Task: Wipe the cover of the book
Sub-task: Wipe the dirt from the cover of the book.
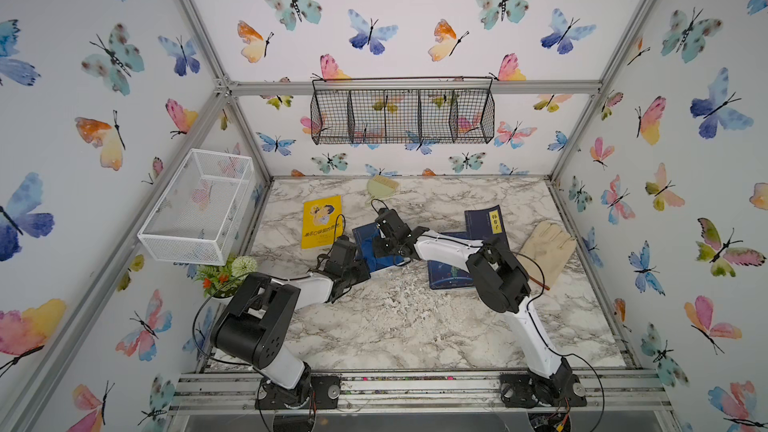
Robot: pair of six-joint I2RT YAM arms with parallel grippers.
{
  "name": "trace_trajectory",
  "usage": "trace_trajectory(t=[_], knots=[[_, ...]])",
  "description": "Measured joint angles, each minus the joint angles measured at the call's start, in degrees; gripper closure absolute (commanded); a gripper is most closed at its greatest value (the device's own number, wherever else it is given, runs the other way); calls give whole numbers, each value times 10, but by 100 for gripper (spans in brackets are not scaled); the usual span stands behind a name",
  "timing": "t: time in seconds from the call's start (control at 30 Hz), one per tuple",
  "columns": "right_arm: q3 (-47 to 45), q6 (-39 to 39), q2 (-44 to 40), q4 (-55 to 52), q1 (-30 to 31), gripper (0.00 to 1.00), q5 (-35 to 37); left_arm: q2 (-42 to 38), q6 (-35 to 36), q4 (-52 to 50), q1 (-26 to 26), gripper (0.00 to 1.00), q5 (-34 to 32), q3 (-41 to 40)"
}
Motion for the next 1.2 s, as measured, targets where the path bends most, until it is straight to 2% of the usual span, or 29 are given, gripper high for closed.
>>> trace_trajectory(t=[0.1,0.17,0.43,0.53,0.63,1.03,1.13,1.2], knots=[[67,-5,40,-18,-2,98,-6,0,0,0,0,90,0,0],[64,-3,39,-15,-2,98,-19,0,0,1,0,90,0,0],[-151,30,-66,110,8,98,-78,0,-1,0,0,90,0,0],[-184,39,-83,132,17,98,-89,0,-1,0,0,90,0,0],[-159,41,-72,114,17,98,-95,-1,-2,-1,0,90,0,0],[109,52,82,25,-10,98,-141,-11,-9,7,-4,89,0,-15],[107,54,83,27,-13,98,-146,-11,-9,9,-4,89,0,-16],[70,56,67,51,-14,98,-147,-11,-9,9,-4,89,0,-16]])
